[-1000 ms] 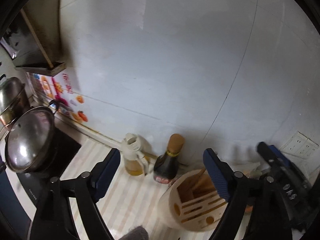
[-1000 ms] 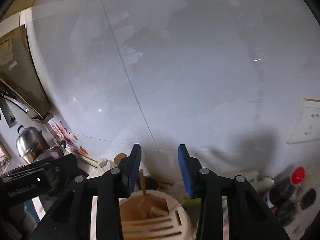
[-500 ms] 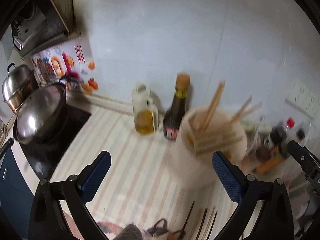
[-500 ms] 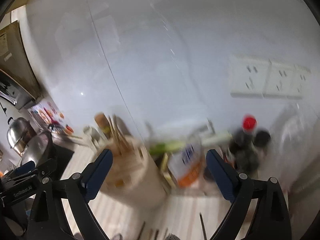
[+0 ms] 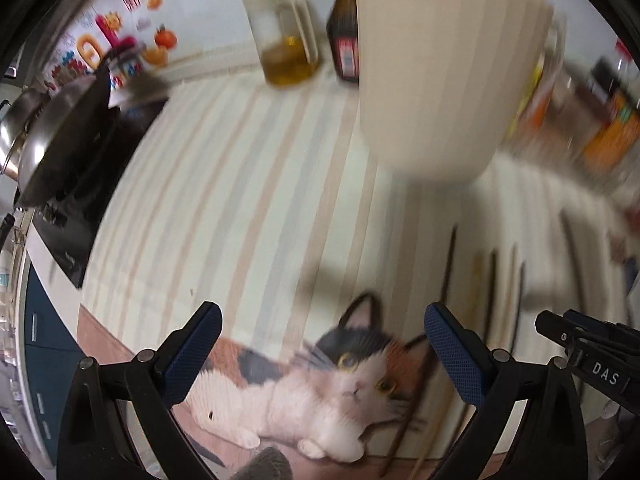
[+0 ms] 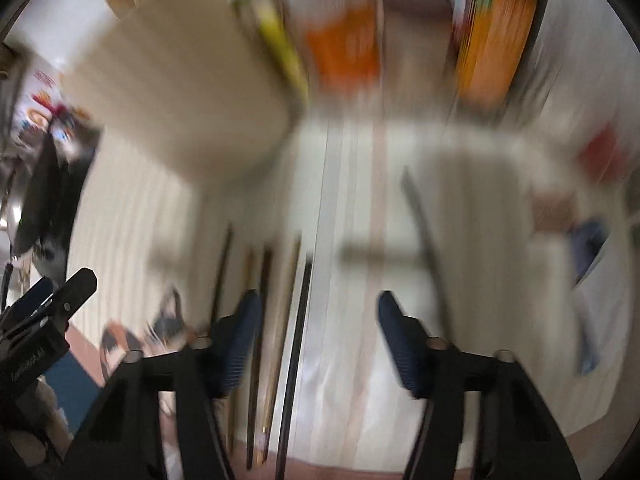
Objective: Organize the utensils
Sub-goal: 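Close the right tool on a dark chopstick while the left tool grasps another dark one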
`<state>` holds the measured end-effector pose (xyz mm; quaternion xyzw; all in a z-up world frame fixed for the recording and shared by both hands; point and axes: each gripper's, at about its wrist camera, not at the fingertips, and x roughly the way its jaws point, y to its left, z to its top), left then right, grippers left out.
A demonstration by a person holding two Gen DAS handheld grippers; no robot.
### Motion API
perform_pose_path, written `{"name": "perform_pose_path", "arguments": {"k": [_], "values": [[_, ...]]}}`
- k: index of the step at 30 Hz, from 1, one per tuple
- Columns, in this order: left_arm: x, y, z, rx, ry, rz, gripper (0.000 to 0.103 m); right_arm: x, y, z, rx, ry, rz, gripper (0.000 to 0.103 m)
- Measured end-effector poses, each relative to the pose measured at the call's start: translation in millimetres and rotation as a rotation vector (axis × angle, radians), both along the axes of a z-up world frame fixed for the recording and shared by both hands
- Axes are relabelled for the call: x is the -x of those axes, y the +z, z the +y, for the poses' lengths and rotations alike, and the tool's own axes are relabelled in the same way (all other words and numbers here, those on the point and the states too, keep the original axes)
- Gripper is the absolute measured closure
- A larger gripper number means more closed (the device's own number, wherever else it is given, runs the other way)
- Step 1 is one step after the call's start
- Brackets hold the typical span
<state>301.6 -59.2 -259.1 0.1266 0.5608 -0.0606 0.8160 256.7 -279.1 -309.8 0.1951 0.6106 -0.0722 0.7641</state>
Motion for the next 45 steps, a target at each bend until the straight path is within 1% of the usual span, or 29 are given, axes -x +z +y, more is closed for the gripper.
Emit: {"name": "perform_pose_path", "arguments": {"k": [2,3,5,6,7,8,10,13,14,15,17,19,20,21,22,23,24,25,27,28,31,35,37,40,42,45], "values": [[4,-15,1,-0.025,-0.006,0.028,0.000,4,-22,7,-0.023,0.005,0.045,0.059],[7,-20,1,-0.038,-0.006,0.038,0.000,5,-27,10,-0.023,0.011,0.056,0.061],[10,-27,2,-0.041,-0.009,0.052,0.000,6,-38,18,-0.013,0.026,0.074,0.073],[11,-30,2,-0.038,-0.011,0.061,0.000,7,-39,22,0.017,0.034,0.068,0.075],[11,-33,1,-0.035,-0.014,0.067,0.000,6,-40,27,0.056,0.056,0.069,0.083],[11,-34,1,-0.031,-0.018,0.072,0.001,6,-41,30,0.069,0.067,0.068,0.088],[11,-37,-6,-0.015,-0.045,0.082,0.001,7,-43,37,0.127,0.087,0.075,0.097],[11,-41,-22,-0.010,-0.099,0.095,0.002,8,-43,41,0.155,0.132,0.083,0.097],[10,-44,-29,-0.004,-0.120,0.102,0.004,9,-44,40,0.168,0.140,0.089,0.097],[9,-46,-36,-0.002,-0.141,0.110,0.012,10,-44,36,0.184,0.144,0.097,0.097],[7,-51,-48,0.001,-0.178,0.127,0.021,13,-45,24,0.190,0.138,0.113,0.097],[4,-56,-60,-0.003,-0.212,0.140,0.026,15,-46,10,0.195,0.128,0.130,0.097],[3,-58,-64,-0.005,-0.226,0.143,0.033,16,-47,2,0.186,0.122,0.137,0.097],[3,-61,-69,-0.003,-0.242,0.151,0.046,16,-48,-3,0.172,0.121,0.143,0.097],[3,-63,-72,-0.001,-0.245,0.160,0.055,16,-49,-10,0.160,0.119,0.151,0.097],[3,-65,-73,0.007,-0.245,0.177,0.066,16,-51,-14,0.142,0.120,0.157,0.097],[2,-64,-73,0.028,-0.240,0.176,0.073,14,-51,-17,0.133,0.122,0.161,0.097],[0,-64,-73,0.036,-0.236,0.180,0.077,13,-52,-18,0.132,0.132,0.167,0.097],[-4,-64,-69,0.066,-0.218,0.194,0.093,8,-52,-21,0.139,0.149,0.176,0.097],[-6,-64,-66,0.068,-0.200,0.193,0.097,7,-52,-22,0.141,0.155,0.180,0.097],[-12,-63,-51,0.072,-0.121,0.186,0.099,5,-53,-17,0.150,0.164,0.184,0.097],[-19,-63,-20,0.120,0.004,0.214,0.099,-5,-53,-8,0.164,0.182,0.182,0.097],[-19,-62,-9,0.131,0.047,0.226,0.099,-5,-56,10,0.161,0.204,0.177,0.097],[-16,-62,0,0.142,0.060,0.240,0.099,-14,-54,23,0.150,0.253,0.185,0.097],[-14,-62,2,0.139,0.063,0.250,0.094,-17,-55,37,0.158,0.291,0.199,0.097],[-8,-62,-4,0.105,0.016,0.262,0.094,-19,-56,40,0.147,0.301,0.222,0.096]]}}
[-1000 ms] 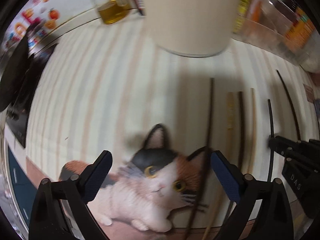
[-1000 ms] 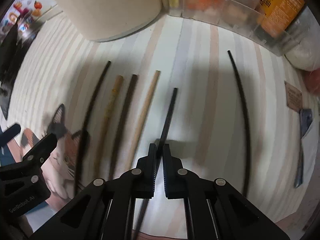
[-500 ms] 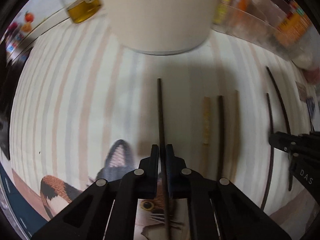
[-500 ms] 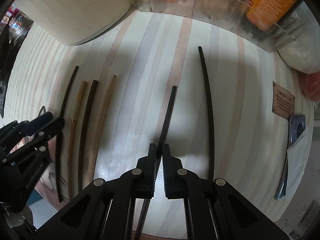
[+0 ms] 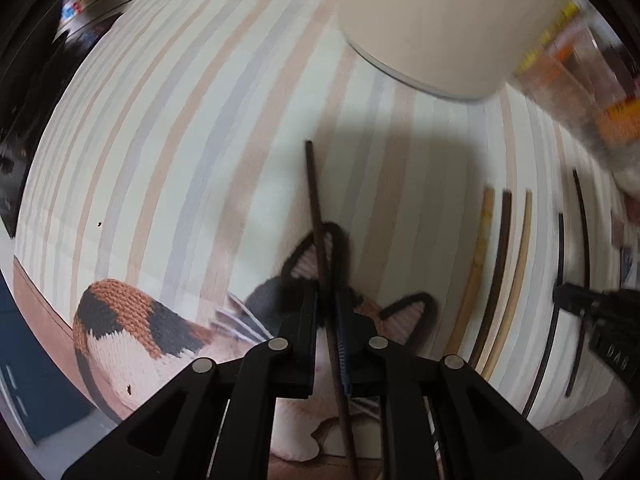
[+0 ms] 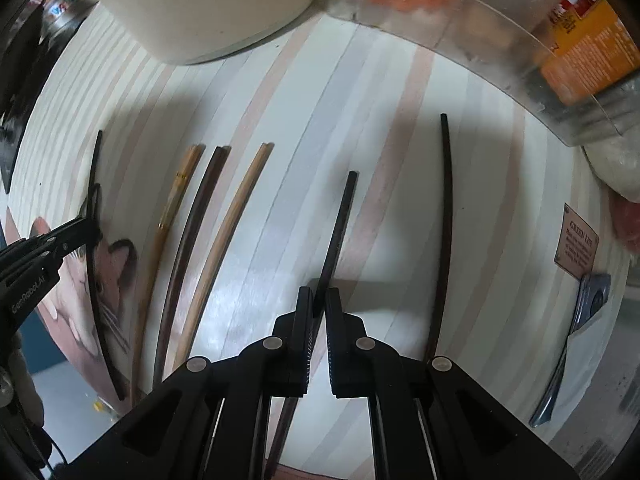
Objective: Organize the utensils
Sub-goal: 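Hold both dark chopsticks and begin lifting them off the cloth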
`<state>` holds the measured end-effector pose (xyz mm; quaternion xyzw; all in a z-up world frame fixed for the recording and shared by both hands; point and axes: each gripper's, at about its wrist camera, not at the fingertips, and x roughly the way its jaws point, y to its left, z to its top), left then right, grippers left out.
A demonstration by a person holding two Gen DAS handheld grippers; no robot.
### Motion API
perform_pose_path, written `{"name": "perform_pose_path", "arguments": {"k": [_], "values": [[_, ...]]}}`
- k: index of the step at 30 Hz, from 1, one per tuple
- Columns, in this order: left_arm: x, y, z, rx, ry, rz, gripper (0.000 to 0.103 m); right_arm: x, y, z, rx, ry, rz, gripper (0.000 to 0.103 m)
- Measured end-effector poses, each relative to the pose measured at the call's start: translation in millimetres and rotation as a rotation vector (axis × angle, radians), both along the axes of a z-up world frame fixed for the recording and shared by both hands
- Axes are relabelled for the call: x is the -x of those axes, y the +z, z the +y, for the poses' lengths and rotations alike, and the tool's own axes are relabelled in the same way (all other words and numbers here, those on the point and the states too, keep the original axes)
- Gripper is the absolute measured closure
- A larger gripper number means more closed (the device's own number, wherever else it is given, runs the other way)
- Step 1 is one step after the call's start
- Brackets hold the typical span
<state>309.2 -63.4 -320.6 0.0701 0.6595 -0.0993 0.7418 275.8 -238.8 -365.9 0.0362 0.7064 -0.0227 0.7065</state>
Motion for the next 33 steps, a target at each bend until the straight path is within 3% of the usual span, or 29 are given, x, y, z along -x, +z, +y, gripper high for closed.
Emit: {"name": "perform_pose_path", "arguments": {"k": [5,12,15,33], "values": [[10,2,-11,-0.038,-0.051,-0.039,0.095,5,-6,-12,-0.011,-0.015,0.038,0.089],[-1,3,3,0.034,0.064,-0.015,0.099,28,-9,-12,0.031,0.006,-0.006,0.096],[-1,2,4,0.011,0.018,-0.023,0.098,30,-8,2,0.098,0.093,-0.009,0.096],[5,0,-9,-0.020,-0.014,-0.043,0.098,24,-8,-5,0.078,0.049,0.008,0.095]]}}
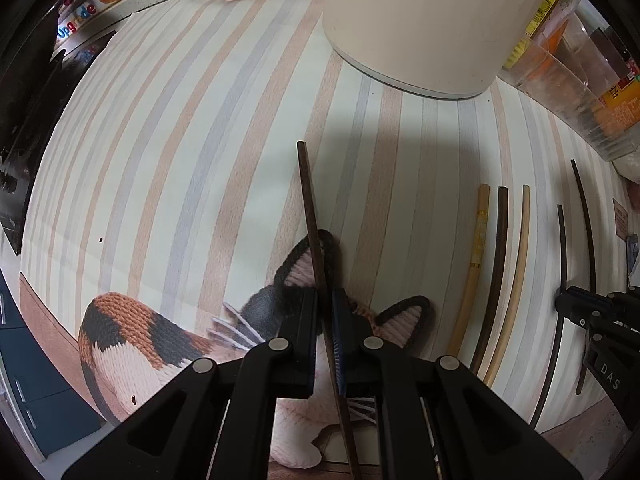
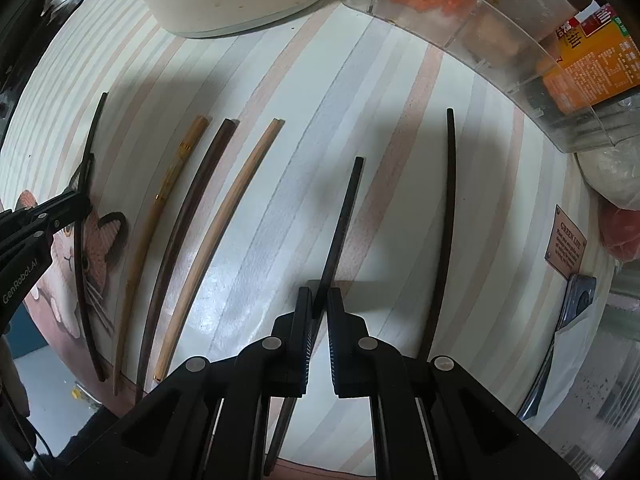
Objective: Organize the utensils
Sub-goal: 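Hold both dark chopsticks and begin lifting them off the cloth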
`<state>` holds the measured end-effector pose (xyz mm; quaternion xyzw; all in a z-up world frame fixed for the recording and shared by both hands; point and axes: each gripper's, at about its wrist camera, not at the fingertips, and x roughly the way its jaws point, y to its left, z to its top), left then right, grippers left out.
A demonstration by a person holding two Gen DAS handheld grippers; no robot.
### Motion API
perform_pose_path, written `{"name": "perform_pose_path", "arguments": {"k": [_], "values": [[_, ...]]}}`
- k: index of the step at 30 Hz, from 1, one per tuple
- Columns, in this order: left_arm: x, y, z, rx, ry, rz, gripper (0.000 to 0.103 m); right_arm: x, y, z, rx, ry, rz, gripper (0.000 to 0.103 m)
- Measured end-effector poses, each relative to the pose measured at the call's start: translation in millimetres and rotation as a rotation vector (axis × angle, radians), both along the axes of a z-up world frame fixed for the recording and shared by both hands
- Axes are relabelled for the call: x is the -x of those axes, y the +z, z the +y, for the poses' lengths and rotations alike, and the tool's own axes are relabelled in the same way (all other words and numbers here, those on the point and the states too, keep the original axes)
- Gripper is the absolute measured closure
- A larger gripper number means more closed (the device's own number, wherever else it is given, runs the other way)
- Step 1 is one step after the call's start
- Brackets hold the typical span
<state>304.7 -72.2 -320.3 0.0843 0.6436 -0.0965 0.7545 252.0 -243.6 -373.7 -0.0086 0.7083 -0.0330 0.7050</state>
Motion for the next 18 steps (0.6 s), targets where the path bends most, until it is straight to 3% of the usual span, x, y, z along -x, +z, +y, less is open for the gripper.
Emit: {"name": "perform_pose_path", "arguments": {"k": [7,11,18], "values": [[3,-1,-12,-0.049,-0.062,-0.045,0.099,1,1,4,0.021,-0.001,-0.038,0.096],[8,11,-11,-0.020,-0.044,-0.065,0.100,7,9,9,0.050,0.004,-0.105,0.098],[19,46,-9,0.020,-0.046,-0.123,0.100,22,42,11,0.019,-0.025,-0.244,0.098]]}}
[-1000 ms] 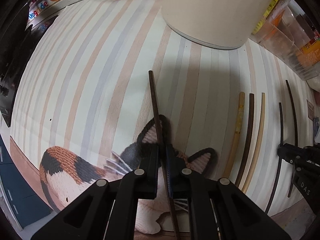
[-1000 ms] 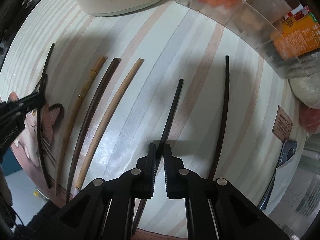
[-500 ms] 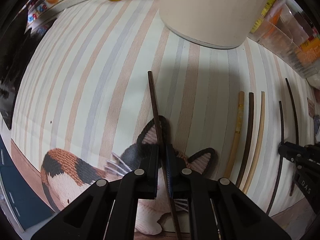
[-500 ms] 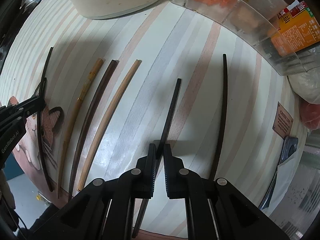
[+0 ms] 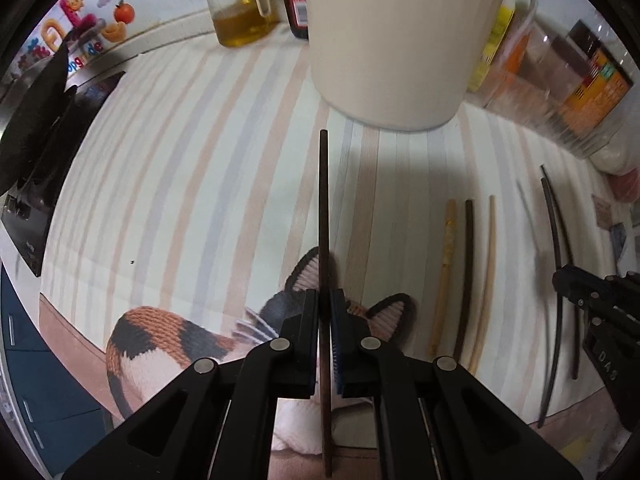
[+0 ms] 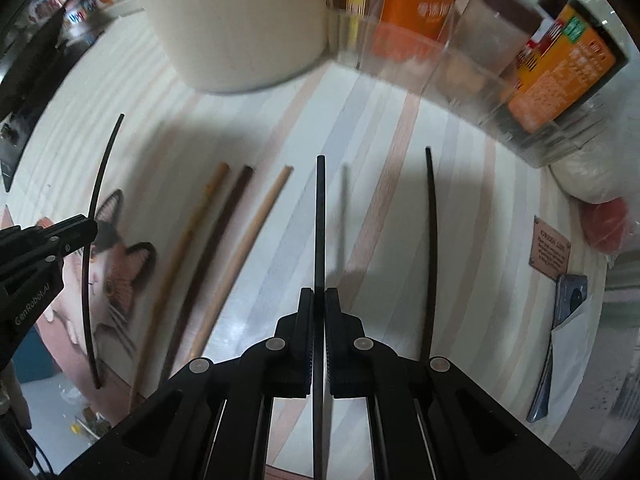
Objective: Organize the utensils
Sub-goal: 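Hold both dark chopsticks and begin lifting them off the cloth, then raise both dark chopsticks upright and lower them into the beige holder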
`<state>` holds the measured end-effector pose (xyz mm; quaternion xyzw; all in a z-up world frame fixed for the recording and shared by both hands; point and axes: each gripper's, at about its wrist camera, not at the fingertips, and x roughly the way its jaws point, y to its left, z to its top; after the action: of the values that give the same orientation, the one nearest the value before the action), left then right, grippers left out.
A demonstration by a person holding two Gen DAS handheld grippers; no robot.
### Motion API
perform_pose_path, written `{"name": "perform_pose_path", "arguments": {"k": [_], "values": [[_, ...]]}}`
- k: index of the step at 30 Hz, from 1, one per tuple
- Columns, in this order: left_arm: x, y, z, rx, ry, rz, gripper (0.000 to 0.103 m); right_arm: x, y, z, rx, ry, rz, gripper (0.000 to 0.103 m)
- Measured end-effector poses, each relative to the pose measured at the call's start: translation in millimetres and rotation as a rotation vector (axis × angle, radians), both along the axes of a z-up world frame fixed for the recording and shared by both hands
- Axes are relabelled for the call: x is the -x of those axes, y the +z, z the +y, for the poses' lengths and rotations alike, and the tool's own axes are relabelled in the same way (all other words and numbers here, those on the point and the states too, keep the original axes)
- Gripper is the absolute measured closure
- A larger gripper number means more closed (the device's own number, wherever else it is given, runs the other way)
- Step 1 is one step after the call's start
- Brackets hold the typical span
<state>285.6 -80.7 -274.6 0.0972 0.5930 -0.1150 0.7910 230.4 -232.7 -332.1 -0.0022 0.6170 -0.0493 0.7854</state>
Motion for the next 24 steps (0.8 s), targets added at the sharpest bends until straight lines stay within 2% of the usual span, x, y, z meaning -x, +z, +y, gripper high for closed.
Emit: {"name": "perform_pose_path", "arguments": {"k": [11,18,24], "values": [[10,72,15,0.108,0.021,-0.145,0.100,22,64,-3,-0.025,-0.031,-0.205,0.098],[-6,141,19,0.194,0.029,-0.296,0.100,9,133,-7,-0.014,-0.049,-0.446,0.099],[-22,206,22,0.259,0.034,-0.419,0.100,-9,212,-11,0.014,-0.050,-0.670,0.099]]}}
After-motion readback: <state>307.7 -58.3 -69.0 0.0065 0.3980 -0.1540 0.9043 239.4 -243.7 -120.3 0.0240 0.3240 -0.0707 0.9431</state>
